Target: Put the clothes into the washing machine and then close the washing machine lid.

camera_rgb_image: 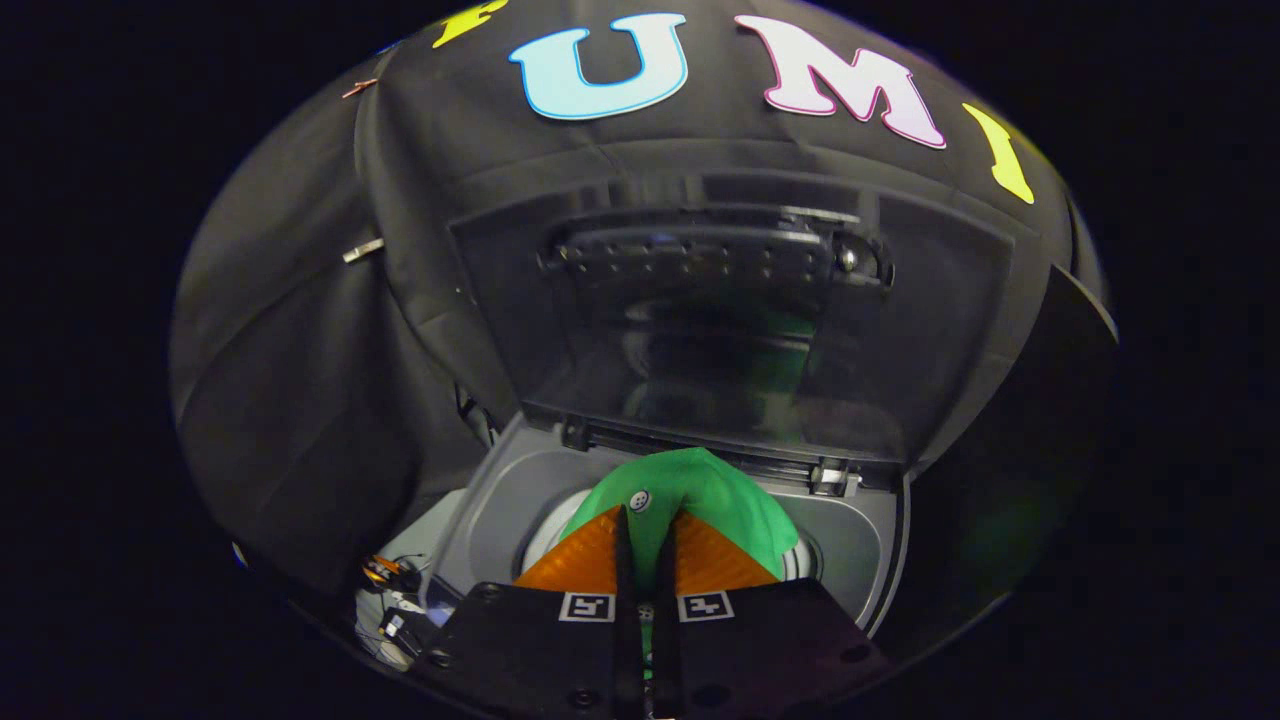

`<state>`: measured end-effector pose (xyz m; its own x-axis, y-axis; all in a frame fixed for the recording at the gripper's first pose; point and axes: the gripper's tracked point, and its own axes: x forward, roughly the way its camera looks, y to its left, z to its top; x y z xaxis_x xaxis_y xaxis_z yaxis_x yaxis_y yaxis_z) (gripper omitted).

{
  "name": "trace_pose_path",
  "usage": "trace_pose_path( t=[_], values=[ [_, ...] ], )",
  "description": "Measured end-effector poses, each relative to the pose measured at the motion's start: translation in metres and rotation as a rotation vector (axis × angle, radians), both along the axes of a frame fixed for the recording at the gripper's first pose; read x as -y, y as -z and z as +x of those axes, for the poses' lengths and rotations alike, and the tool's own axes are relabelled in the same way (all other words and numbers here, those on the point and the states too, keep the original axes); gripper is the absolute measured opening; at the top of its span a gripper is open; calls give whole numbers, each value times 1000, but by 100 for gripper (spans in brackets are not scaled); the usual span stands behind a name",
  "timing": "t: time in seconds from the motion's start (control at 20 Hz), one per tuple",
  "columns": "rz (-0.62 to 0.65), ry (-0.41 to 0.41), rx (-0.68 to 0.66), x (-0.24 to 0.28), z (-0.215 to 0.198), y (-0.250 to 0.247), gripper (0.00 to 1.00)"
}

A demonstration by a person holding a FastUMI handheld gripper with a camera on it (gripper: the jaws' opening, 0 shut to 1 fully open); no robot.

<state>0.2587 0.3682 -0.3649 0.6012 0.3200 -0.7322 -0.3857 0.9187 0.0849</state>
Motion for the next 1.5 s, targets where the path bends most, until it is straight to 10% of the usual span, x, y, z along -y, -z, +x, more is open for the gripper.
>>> trace_pose_path(
  t=[0.25,0.45,1.0,1.5],
  values=[
    [1,-6,25,4,6,29,18],
    [-15,-7,84,9,7,26,100],
    [222,84,304,-1,-4,-69,99],
    [246,153,592,-17,92,-196,99]
  ],
)
